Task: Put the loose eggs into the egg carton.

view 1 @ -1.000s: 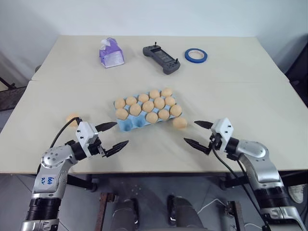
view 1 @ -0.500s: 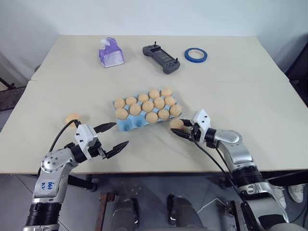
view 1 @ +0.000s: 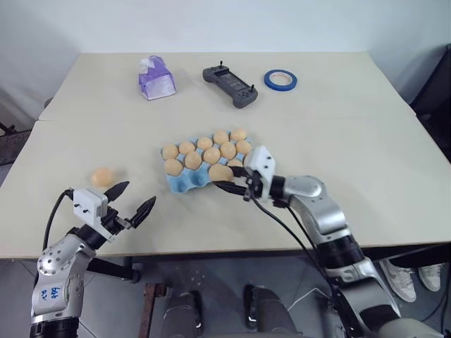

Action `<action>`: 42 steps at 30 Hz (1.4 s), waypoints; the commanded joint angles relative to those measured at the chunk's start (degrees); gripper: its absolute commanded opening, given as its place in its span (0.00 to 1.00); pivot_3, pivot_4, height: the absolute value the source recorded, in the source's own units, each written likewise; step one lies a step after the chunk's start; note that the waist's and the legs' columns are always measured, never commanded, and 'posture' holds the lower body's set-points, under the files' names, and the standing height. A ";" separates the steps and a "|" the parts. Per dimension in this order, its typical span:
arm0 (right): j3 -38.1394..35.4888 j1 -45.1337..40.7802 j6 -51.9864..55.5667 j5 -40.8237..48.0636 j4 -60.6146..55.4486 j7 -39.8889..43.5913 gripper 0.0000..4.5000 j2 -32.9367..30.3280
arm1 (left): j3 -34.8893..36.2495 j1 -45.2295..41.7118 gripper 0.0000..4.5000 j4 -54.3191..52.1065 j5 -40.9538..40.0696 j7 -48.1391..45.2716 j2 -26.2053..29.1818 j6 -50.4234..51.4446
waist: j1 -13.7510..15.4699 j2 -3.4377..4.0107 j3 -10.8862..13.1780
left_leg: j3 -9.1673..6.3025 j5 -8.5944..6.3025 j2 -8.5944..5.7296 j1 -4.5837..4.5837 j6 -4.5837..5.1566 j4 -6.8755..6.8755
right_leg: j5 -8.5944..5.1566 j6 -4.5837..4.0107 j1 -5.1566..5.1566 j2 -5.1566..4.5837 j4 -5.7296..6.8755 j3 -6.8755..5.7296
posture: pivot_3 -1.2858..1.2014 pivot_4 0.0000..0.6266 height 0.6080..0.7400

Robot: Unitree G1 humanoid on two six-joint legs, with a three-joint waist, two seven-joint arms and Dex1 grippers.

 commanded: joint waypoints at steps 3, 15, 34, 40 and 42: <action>2.01 -6.50 -2.92 -4.67 9.40 -5.73 0.41 4.76 | 0.75 0.78 1.00 -3.10 -1.03 -0.40 0.54 -0.28 | 0.04 -0.01 -0.01 | -0.01 -0.01 -0.01 -0.03 -0.01 -0.05 | 0.00 -0.03 -0.01 -0.05 -0.09 -0.03 | 0.52 0.24 1.00; 1.10 -3.51 -5.68 -1.99 2.62 0.84 0.99 1.87 | -1.53 1.81 1.00 -5.55 -0.64 -4.44 2.50 0.40 | -0.16 -0.01 -0.01 | 0.27 -0.19 0.24 -0.05 -0.12 -0.20 | -0.02 -0.07 -0.10 -0.06 -0.21 -0.69 | 0.52 0.24 1.00; -9.43 15.74 -22.91 12.80 -1.87 19.64 0.99 -10.77 | 16.12 4.32 1.00 2.04 -3.31 15.23 -2.90 2.88 | 0.71 -0.02 -0.01 | 0.27 -0.27 0.67 0.06 -0.33 0.22 | 0.02 -0.40 0.03 0.35 -0.15 -0.85 | 0.52 0.24 1.00; -9.57 15.72 -23.15 13.61 -2.46 18.72 0.99 -8.72 | 12.26 -2.65 1.00 3.02 -2.53 16.50 -1.55 6.14 | 1.85 -0.05 -0.03 | 0.28 -0.27 0.69 -0.01 -0.33 0.34 | 0.12 -0.49 0.05 0.30 -0.22 -0.85 | 0.52 0.24 1.00; -9.45 15.50 -23.58 13.33 -2.09 18.51 0.99 -8.18 | 10.36 -7.19 1.00 5.63 -1.23 17.02 -0.93 6.68 | 2.01 -0.06 -0.03 | 0.29 -0.27 0.69 -0.02 -0.33 0.34 | 0.13 -0.49 0.06 0.28 -0.23 -0.86 | 0.52 0.24 1.00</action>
